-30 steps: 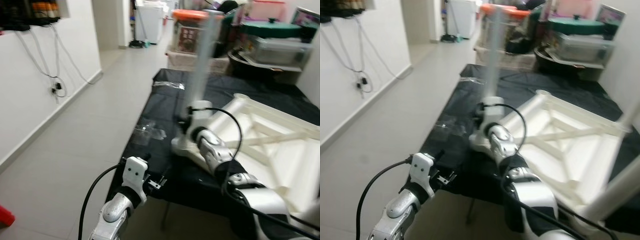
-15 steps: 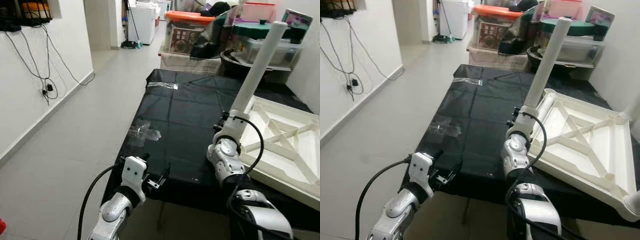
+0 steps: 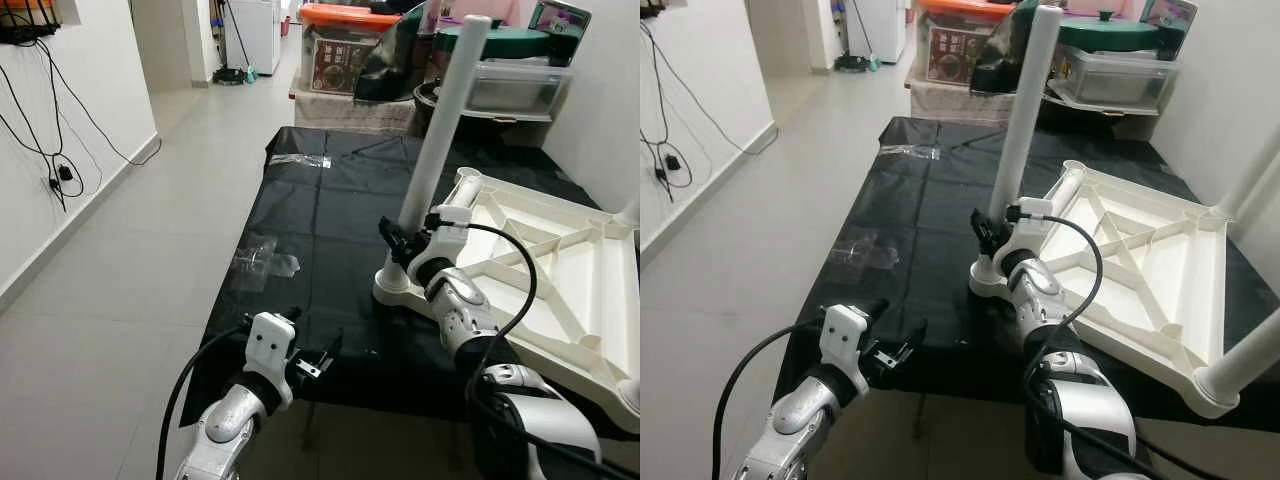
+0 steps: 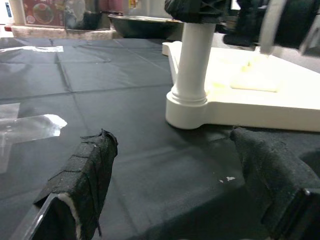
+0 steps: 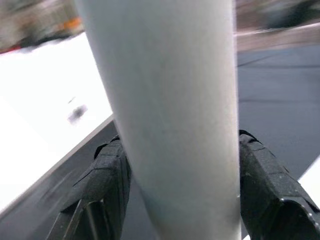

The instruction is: Building children table

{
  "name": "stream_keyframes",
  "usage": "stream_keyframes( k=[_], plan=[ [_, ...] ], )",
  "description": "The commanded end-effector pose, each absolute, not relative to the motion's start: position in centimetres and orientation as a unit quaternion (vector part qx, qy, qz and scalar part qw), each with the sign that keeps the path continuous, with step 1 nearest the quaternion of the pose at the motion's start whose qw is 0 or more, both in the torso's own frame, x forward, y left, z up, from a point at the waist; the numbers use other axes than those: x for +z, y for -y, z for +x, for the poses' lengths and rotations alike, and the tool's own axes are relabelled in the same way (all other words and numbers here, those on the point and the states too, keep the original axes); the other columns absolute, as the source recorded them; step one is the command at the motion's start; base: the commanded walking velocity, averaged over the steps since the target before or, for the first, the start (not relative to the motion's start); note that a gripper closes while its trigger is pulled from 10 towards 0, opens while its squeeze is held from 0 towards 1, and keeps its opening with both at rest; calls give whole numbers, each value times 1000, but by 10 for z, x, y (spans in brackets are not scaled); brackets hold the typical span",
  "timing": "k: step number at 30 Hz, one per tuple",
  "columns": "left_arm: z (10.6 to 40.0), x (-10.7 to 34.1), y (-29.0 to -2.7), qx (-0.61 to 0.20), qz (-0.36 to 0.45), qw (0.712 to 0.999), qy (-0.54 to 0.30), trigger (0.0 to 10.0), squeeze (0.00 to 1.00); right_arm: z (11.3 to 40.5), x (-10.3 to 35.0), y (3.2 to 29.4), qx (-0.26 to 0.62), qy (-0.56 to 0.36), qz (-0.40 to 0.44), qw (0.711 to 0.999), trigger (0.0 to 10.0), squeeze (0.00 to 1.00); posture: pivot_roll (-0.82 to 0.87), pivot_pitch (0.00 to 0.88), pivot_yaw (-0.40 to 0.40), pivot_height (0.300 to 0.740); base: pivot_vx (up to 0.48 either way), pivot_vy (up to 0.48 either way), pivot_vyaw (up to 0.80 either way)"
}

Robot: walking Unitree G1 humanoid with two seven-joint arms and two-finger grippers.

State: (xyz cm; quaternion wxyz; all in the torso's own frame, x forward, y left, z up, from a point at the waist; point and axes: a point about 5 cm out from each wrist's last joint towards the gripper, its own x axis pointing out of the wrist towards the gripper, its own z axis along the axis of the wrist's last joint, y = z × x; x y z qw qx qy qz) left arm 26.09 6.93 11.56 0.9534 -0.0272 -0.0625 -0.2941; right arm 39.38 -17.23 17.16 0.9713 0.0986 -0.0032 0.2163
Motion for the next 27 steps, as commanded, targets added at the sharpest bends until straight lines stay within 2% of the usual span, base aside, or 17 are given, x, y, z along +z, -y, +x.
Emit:
stream_keyframes(
  k=[1, 3, 4, 5, 7, 8, 10, 16, 17, 18, 19, 20, 21, 23, 24, 25, 27],
  plan=[
    [261, 112, -69, -297, -27, 953, 52, 10000, 0, 391, 168, 149, 312, -25, 95, 945, 10000, 0, 135, 0, -76, 740, 0, 0, 0],
    [261, 112, -68, -298, -26, 953, 52, 10000, 0, 389, 168, 146, 351, -36, 93, 931, 10000, 0, 135, 0, -76, 740, 0, 0, 0],
    [261, 112, -68, -297, -26, 953, 52, 10000, 0, 385, 166, 140, 415, -52, 72, 906, 10000, 0, 141, 0, -79, 740, 0, 0, 0],
    [261, 112, -68, -297, -26, 953, 52, 10000, 0, 385, 166, 140, 415, -52, 72, 906, 10000, 0, 141, 0, -79, 740, 0, 0, 0],
    [260, 113, -68, -297, -26, 953, 53, 10000, 0, 377, 165, 125, 513, -79, 51, 853, 10000, 0, 146, 0, -81, 740, 0, 0, 0],
    [260, 113, -68, -297, -26, 953, 53, 10000, 0, 377, 165, 125, 513, -79, 51, 853, 10000, 0, 146, 0, -81, 740, 0, 0, 0],
    [260, 113, -68, -297, -26, 953, 53, 10000, 0, 374, 167, 111, 564, -87, 40, 820, 10000, 0, 153, 0, -88, 740, 0, 0, 0],
    [259, 113, -68, -296, -26, 953, 53, 10000, 0, 371, 167, 92, 594, -85, 30, 799, 10000, 0, 154, 0, -90, 740, 0, 0, 0],
    [259, 113, -68, -295, -27, 954, 53, 10000, 0, 373, 166, 90, 574, -80, 26, 815, 0, 0, 155, 0, -90, 740, 0, 0, 0],
    [259, 113, -68, -295, -27, 954, 53, 10000, 0, 376, 165, 89, 544, -74, 24, 836, 0, 0, 155, 0, -90, 740, 0, 0, 0],
    [259, 113, -68, -295, -27, 954, 53, 10000, 0, 376, 165, 89, 544, -74, 24, 836, 0, 0, 155, 0, -90, 740, 0, 0, 0],
    [259, 113, -68, -295, -27, 954, 53, 10000, 0, 380, 164, 91, 499, -66, 18, 864, 0, 0, 150, 0, -88, 740, 0, 0, 0],
    [259, 113, -68, -295, -27, 954, 53, 10000, 0, 380, 164, 91, 499, -66, 18, 864, 0, 0, 150, 0, -88, 740, 0, 0, 0],
    [259, 113, -68, -295, -28, 954, 52, 10000, 0, 391, 163, 105, 364, -54, 18, 930, 0, 0, 147, 0, -87, 740, 0, 0, 0],
    [259, 113, -68, -295, -29, 954, 52, 10000, 0, 398, 163, 123, 248, -54, 30, 967, 0, 0, 141, 0, -82, 740, 0, 0, 0],
    [259, 113, -68, -295, -29, 954, 52, 10000, 0, 398, 163, 123, 248, -54, 30, 967, 0, 0, 141, 0, -82, 740, 0, 0, 0],
    [259, 113, -69, -295, -30, 954, 51, 10000, 0, 403, 161, 154, 76, -57, 49, 994, 0, 0, 132, 0, -74, 740, 0, 0, 0]
  ],
)
